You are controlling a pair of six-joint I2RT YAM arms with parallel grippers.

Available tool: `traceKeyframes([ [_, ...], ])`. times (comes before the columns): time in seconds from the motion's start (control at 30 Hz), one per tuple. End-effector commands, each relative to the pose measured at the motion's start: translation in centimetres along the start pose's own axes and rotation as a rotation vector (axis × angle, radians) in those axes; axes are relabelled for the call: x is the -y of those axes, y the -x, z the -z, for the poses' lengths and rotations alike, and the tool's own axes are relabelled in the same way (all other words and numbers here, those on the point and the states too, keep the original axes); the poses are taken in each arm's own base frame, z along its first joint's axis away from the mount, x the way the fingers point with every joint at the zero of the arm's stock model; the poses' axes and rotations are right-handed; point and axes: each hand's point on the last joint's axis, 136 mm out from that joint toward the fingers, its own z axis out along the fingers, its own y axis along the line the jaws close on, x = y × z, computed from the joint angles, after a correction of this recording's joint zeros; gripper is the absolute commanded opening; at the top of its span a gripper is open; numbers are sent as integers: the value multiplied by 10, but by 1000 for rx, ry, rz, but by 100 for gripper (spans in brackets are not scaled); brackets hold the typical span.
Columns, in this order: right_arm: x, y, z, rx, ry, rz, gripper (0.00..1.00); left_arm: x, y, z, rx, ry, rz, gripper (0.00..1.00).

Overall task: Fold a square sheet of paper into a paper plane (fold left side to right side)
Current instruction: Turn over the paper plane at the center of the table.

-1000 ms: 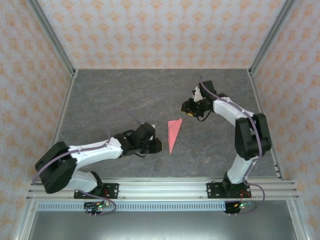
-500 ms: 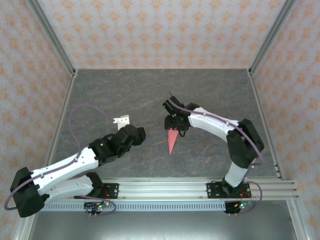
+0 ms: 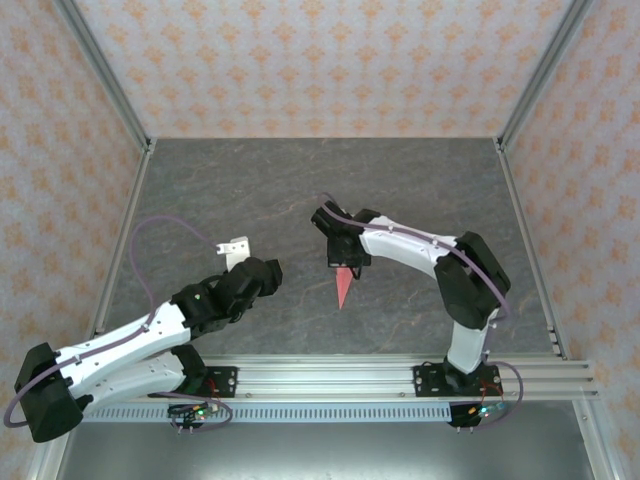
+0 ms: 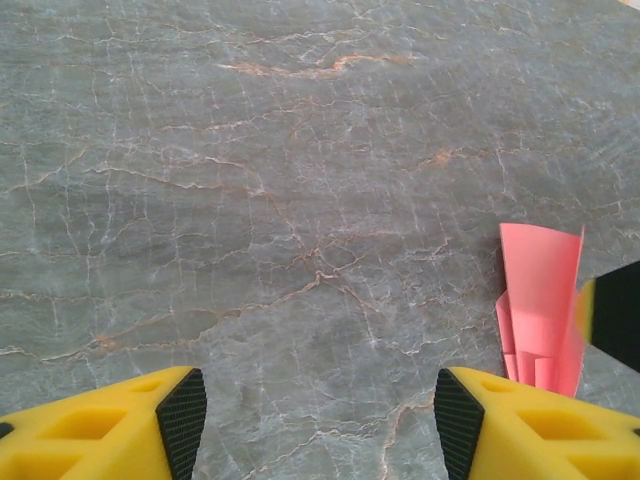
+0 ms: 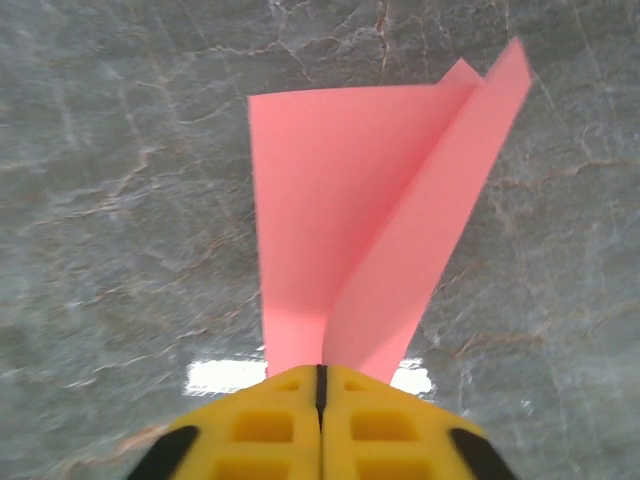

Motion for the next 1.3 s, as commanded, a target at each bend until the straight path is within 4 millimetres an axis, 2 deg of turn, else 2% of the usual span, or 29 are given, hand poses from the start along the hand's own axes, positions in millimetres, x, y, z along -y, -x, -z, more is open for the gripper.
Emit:
traceKeyframes([
  [0.0,-9,8,44,57,116,13,0,-12,7,4,41,58,-9,65],
  [0.1,-14,8,66,90,205,37,0,-12,10,6,45,63,-13,65],
  [0.2,-21,4,78,104,328,55,0,-12,13,8,51,68,-12,66],
  [0.37,-13,-7,66,71,518,-39,0,-11,17,11,56,72,-7,66],
  [0.5,11,-21,37,30,548,-72,0,-9,17,10,54,69,4,66],
  [0.6,38,-32,8,-26,475,-86,0,-8,17,10,48,68,7,67],
  [0.67,60,-32,2,-26,410,-123,2,-7,16,10,42,66,6,67],
  [0.77,86,-26,16,34,303,-126,20,-6,17,11,42,66,6,67],
  [0.83,103,-23,28,60,212,-106,27,-6,19,11,45,64,5,67],
  [0.9,118,-22,40,61,125,-88,28,-5,19,11,46,64,-2,68],
  [0.97,116,-23,50,50,124,-54,29,-5,19,11,46,65,-11,68],
  [1.07,86,-32,62,35,222,37,35,-5,20,11,50,69,-19,69],
  [1.13,76,-42,60,5,236,70,39,-5,20,11,53,63,-24,72],
  [1.27,71,-64,44,-71,191,122,41,1,21,11,60,28,-38,83],
])
